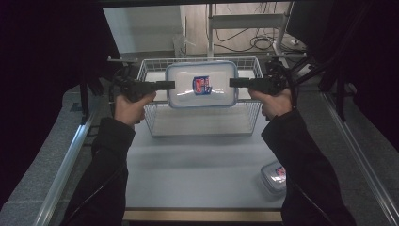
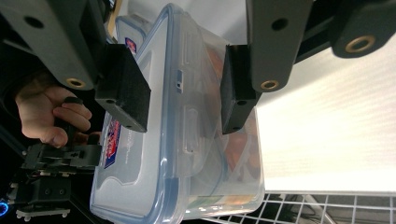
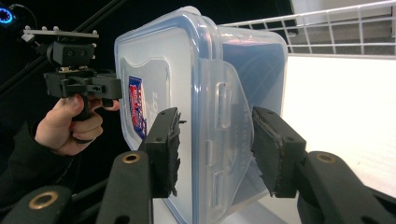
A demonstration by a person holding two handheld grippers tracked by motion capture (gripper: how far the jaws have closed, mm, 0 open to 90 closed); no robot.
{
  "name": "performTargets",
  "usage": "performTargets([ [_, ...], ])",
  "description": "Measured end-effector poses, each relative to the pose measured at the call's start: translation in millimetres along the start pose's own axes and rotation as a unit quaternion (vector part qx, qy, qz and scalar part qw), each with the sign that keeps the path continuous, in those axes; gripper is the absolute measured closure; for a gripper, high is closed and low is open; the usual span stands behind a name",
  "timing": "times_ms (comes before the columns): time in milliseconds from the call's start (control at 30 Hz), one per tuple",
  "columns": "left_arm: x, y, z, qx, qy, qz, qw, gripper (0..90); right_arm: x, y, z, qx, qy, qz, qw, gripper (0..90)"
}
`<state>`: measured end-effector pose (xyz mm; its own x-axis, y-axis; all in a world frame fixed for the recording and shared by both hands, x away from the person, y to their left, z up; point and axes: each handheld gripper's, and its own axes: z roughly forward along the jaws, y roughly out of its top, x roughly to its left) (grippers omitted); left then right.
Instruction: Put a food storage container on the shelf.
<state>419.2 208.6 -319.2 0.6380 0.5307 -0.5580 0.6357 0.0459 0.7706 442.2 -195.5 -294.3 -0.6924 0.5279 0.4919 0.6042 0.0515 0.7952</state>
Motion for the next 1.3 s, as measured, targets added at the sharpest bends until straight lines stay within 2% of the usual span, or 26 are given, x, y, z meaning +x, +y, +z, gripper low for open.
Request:
performTargets([
  [300, 7.8, 14.1, 2.4, -0.009, 0.013, -0.009, 0.9998, 53.0, -8.9, 10.0, 9.8, -0.002, -0.003, 0.011, 0.9999, 52.6],
  [600, 20.7, 16.2, 5.8, -0.011, 0.022, -0.023, 0.9994, 52.8, -19.0, 14.3, 24.1, 0.005, -0.01, 0.022, 0.9997, 51.5],
  [800, 22.3, 18.2, 6.8, -0.014, 0.027, -0.02, 0.9994, 52.7, -24.9, 16.5, 28.6, 0.0, -0.006, 0.026, 0.9996, 51.2],
  [933, 22.3, 19.3, 8.4, -0.011, 0.035, -0.004, 0.9993, 51.6, -28.1, 16.4, 31.0, -0.007, -0.004, 0.028, 0.9996, 50.6],
  [1133, 20.2, 21.3, 11.7, -0.008, 0.051, 0.007, 0.9987, 49.2, -27.3, 17.9, 35.3, -0.01, -0.019, 0.013, 0.9997, 47.4],
  [1300, 22.0, 20.7, 13.1, -0.014, 0.055, 0.002, 0.9984, 47.9, -29.0, 18.5, 38.0, -0.017, -0.025, 0.012, 0.9995, 46.3],
])
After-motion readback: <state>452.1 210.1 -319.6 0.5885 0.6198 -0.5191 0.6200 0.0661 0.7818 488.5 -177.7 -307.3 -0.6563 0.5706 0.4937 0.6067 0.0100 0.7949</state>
